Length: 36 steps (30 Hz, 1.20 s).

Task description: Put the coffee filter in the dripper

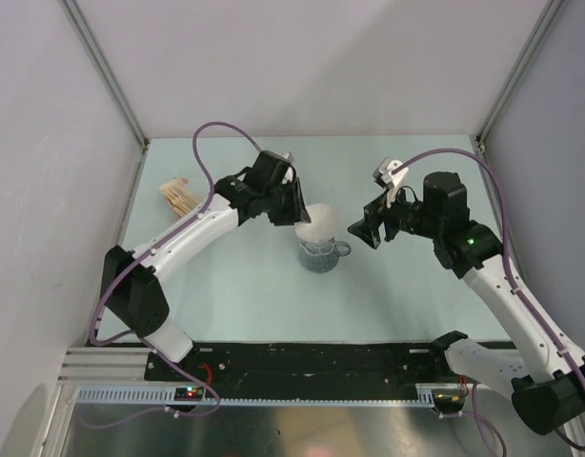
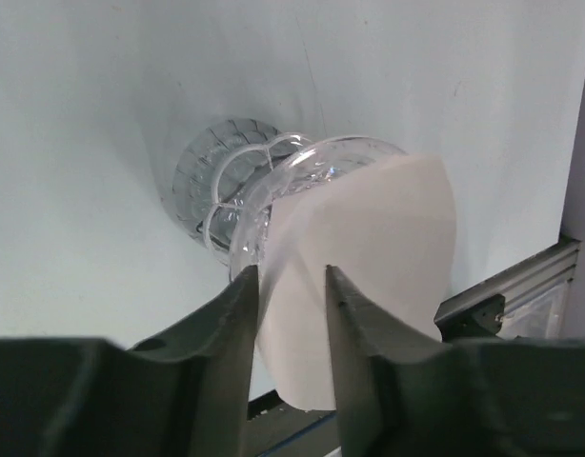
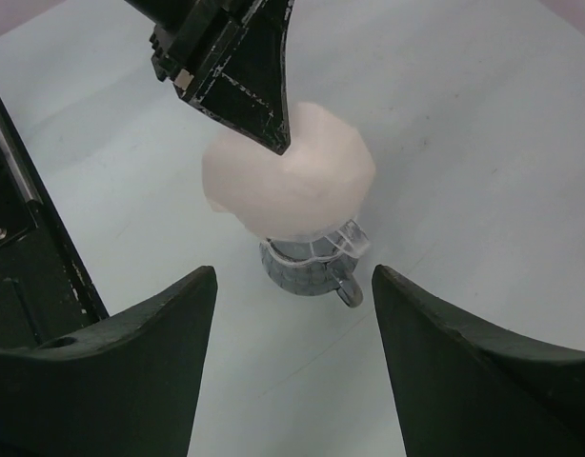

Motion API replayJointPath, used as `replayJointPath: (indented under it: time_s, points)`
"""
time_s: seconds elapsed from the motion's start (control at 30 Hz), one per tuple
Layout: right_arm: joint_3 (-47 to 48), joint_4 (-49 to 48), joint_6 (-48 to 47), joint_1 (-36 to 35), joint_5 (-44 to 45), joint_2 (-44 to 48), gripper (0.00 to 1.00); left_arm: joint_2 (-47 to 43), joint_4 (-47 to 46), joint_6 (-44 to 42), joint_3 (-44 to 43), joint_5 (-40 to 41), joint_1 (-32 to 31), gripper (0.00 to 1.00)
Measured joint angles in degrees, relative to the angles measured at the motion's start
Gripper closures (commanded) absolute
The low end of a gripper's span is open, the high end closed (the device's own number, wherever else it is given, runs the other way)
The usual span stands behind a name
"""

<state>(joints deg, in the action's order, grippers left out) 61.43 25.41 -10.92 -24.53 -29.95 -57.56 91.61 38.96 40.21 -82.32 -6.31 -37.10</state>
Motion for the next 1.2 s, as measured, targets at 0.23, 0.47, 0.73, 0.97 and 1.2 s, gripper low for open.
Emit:
replayJointPath:
  time_s: [0.23, 0.47, 0.73, 0.97, 1.2]
  points:
    - [0.0, -0.46, 0.42, 0.2, -1.97, -1.46, 0.38, -3.63, -0.5, -2.78, 0.5, 0.2, 0.52, 0.13]
    - [0.11, -1.64, 1.95, 0.22, -5.18, -2.93, 0.41, -13.99, -3.13, -5.46, 4.26, 0.07, 1.7, 0.2]
    - [0.26, -3.5, 4.35, -0.35, -5.92, -6.08, 0.45, -17.0, -9.75, -7.56, 9.07, -7.85, 6.6, 0.71]
    - [0.85, -8.28, 10.91, -1.73, -8.81, -11.52, 0.48, -15.43, -15.93, -8.35, 14.58, -22.23, 9.33, 0.88]
    - [0.87, -11.3, 13.73, -3.58, -11.3, -17.42, 0.5, -12.94, -19.8, -8.26, 16.85, -27.52, 9.29, 0.97]
